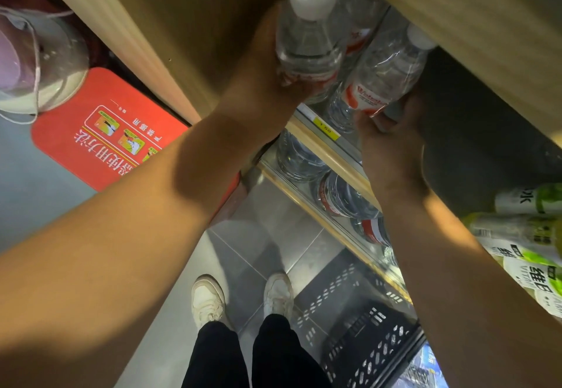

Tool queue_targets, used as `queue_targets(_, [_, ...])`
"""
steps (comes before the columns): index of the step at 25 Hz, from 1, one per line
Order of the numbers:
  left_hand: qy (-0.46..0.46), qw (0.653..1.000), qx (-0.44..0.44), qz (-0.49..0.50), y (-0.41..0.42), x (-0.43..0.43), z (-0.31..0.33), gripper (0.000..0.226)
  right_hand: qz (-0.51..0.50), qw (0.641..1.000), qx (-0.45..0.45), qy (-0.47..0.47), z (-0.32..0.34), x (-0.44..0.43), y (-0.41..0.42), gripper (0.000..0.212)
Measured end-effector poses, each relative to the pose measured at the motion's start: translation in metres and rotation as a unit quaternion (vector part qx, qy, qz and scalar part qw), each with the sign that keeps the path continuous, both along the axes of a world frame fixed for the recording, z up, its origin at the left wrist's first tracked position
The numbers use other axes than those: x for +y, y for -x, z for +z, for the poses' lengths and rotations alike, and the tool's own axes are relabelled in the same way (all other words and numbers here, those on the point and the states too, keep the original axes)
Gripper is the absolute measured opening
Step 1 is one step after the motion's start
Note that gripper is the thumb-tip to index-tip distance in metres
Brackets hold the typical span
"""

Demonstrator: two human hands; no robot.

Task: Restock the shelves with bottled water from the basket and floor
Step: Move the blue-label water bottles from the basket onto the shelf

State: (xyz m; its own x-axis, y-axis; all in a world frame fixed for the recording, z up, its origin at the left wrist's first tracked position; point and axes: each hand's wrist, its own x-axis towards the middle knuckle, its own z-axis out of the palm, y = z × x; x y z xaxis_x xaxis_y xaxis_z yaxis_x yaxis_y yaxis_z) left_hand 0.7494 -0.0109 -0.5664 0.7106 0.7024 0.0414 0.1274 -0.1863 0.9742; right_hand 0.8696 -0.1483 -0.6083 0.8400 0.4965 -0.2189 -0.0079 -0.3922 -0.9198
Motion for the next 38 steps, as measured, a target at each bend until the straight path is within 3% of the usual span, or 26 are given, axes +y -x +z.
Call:
queue_targets(4, [-0.038,0.998,0.01,-0.053,-0.005,-0.001,0.0,0.063,-0.017,0.999,0.019,-0.029,0.0,0.005,0.0,0.079])
queue_targets(8, [-0.004,0.997,-0.004,-0.071,-0.007,0.007,-0.001,0.064,-0.025,1.0,0.008,-0.006,0.005,0.004,0.003,0.072])
queue_targets(12, [-0.061,0.991,0.016,-0.119,-0.008,0.015,-0.009,0.06,-0.038,0.999,0.005,-0.017,0.007,0.004,0.006,0.064])
queue_targets(15, [-0.009,0.99,0.038,-0.133,-0.014,0.02,-0.013,0.054,-0.047,0.999,-0.026,-0.003,0.003,0.003,0.005,0.05])
queue_targets(18, [-0.015,0.993,0.06,-0.103,-0.024,0.023,-0.018,0.069,-0.041,0.998,-0.047,0.008,0.001,0.004,0.003,0.038])
queue_targets(22, [-0.011,0.995,0.053,-0.084,-0.033,0.024,-0.034,0.08,-0.023,1.0,0.005,0.004,0.001,0.003,0.004,0.055])
queue_targets(25, [0.005,0.994,0.051,-0.095,-0.037,0.021,-0.039,0.081,-0.03,0.999,0.013,0.021,-0.004,0.003,0.001,0.052])
queue_targets(28, [0.022,0.996,0.043,-0.072,-0.033,0.019,-0.044,0.074,-0.01,0.999,-0.006,0.049,-0.005,0.005,0.002,0.035])
queue_targets(31, [0.013,0.997,0.067,-0.046,-0.029,0.016,-0.044,0.057,0.005,0.999,-0.025,0.023,-0.008,0.007,0.004,0.058])
queue_targets(35, [0.008,0.996,0.087,-0.008,-0.029,0.008,-0.046,0.053,0.024,0.999,-0.021,0.026,-0.015,0.007,-0.002,0.056])
queue_targets(38, [0.027,0.988,0.124,0.085,-0.027,-0.015,-0.049,0.053,0.049,0.999,0.004,0.015,-0.013,0.006,-0.003,0.054])
